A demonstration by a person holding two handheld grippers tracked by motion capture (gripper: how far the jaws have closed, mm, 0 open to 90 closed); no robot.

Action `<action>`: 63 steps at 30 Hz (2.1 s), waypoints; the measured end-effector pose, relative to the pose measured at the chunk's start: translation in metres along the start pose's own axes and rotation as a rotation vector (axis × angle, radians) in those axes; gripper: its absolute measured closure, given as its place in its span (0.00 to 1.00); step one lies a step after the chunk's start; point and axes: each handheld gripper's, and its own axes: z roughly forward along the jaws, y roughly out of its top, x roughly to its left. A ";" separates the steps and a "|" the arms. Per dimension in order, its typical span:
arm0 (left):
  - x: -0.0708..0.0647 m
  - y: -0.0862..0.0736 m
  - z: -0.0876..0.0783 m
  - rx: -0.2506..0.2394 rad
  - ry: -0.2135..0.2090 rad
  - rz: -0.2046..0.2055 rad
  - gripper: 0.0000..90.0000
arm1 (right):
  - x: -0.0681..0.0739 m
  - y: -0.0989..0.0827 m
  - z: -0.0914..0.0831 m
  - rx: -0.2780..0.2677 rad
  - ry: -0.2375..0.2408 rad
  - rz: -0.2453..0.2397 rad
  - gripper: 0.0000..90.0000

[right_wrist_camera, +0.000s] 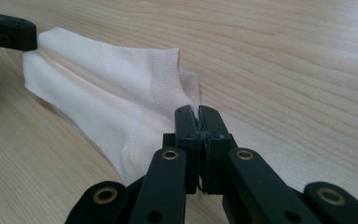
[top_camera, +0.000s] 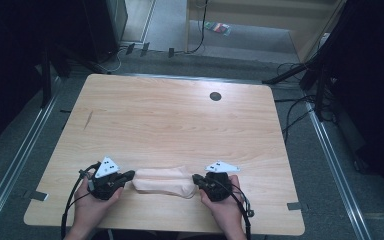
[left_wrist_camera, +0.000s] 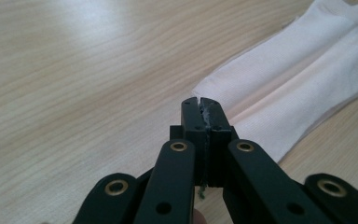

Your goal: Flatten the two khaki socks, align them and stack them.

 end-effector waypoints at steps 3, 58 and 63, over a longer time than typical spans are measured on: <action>-0.002 -0.002 0.004 0.005 -0.021 -0.002 1.00 | 0.000 -0.003 0.007 0.033 0.004 -0.013 0.97; -0.002 -0.010 0.016 -0.003 -0.036 0.047 0.98 | -0.018 -0.001 0.011 0.016 -0.118 -0.015 1.00; -0.005 -0.010 0.017 -0.019 -0.086 0.039 0.86 | -0.016 -0.004 0.014 0.001 -0.088 -0.028 0.98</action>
